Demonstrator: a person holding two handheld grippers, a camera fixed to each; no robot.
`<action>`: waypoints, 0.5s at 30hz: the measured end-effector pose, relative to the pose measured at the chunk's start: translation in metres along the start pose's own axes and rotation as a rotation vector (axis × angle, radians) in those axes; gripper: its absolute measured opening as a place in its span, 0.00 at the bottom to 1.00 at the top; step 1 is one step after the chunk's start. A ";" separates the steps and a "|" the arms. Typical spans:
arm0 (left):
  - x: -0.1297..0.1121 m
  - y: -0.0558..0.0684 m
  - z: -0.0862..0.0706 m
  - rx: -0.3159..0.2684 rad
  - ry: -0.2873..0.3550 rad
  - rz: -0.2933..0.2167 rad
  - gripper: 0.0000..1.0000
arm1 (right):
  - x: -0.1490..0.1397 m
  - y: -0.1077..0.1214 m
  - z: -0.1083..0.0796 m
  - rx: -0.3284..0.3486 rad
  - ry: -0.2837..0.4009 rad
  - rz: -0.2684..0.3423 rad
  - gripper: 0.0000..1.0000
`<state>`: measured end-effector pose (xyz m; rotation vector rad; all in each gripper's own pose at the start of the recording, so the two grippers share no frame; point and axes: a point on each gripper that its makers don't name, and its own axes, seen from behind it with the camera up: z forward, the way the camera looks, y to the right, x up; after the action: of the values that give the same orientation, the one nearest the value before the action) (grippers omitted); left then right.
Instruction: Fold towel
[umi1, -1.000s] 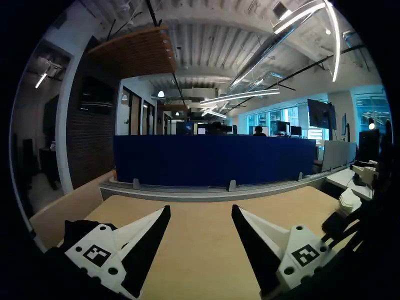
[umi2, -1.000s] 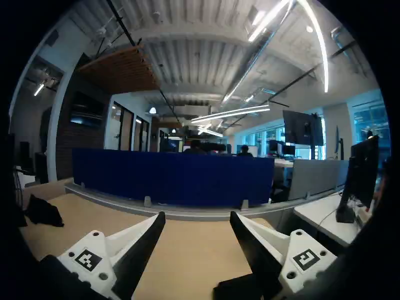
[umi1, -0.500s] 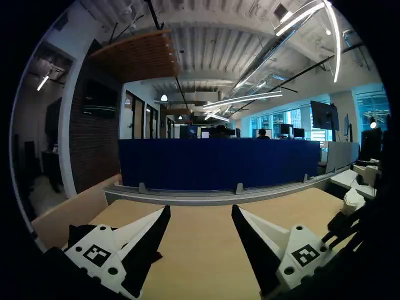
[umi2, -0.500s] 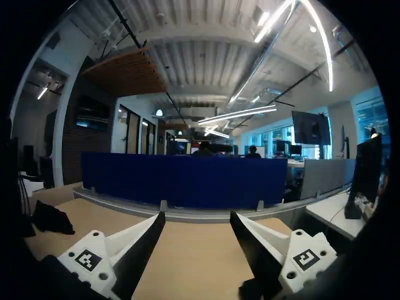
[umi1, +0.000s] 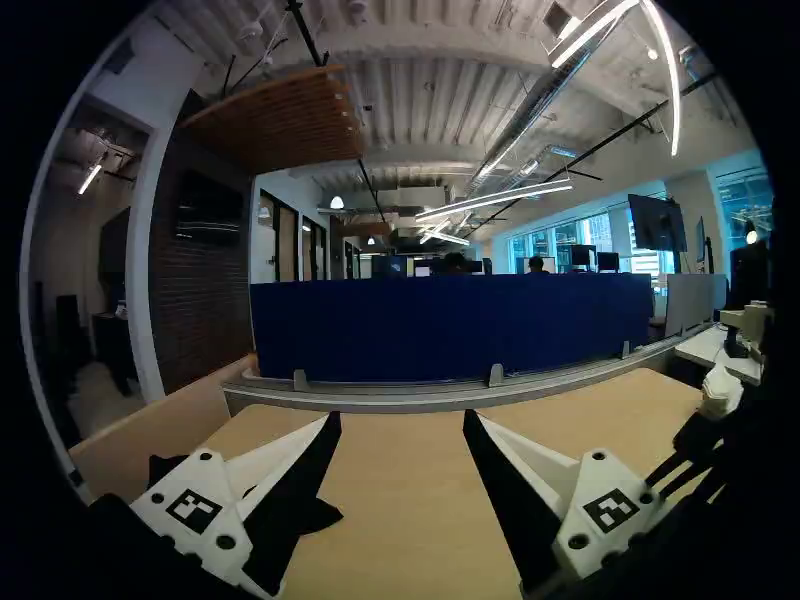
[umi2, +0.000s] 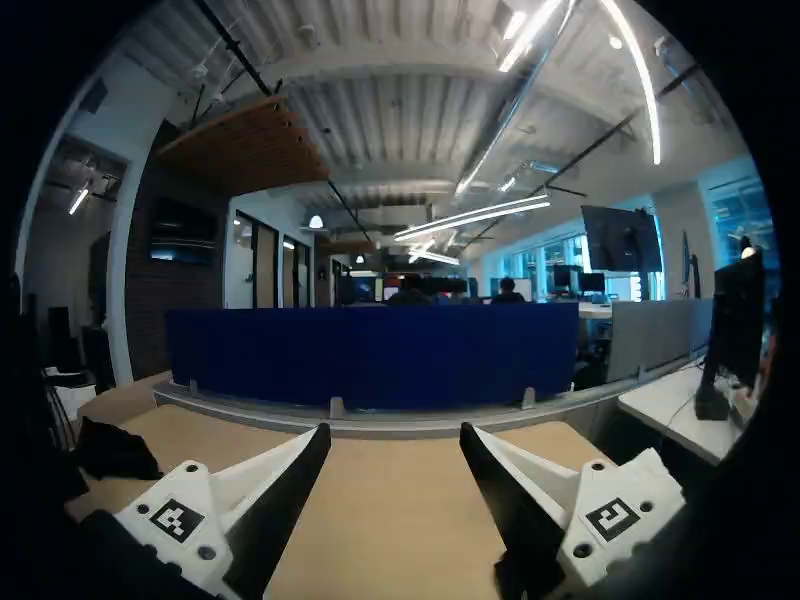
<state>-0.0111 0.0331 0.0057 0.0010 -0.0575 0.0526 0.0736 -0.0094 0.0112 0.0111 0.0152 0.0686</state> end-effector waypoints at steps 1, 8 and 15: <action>-0.002 -0.001 0.000 0.002 0.000 0.000 0.90 | -0.001 0.000 0.000 -0.002 -0.005 0.004 1.00; -0.019 -0.005 0.000 0.009 0.004 -0.004 0.90 | -0.004 -0.002 0.000 -0.003 -0.021 0.013 1.00; -0.041 -0.009 0.001 0.010 0.006 0.003 0.90 | 0.002 -0.006 -0.002 0.000 0.001 0.020 1.00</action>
<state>-0.0521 0.0220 0.0038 0.0106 -0.0512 0.0562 0.0757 -0.0148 0.0088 0.0108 0.0159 0.0883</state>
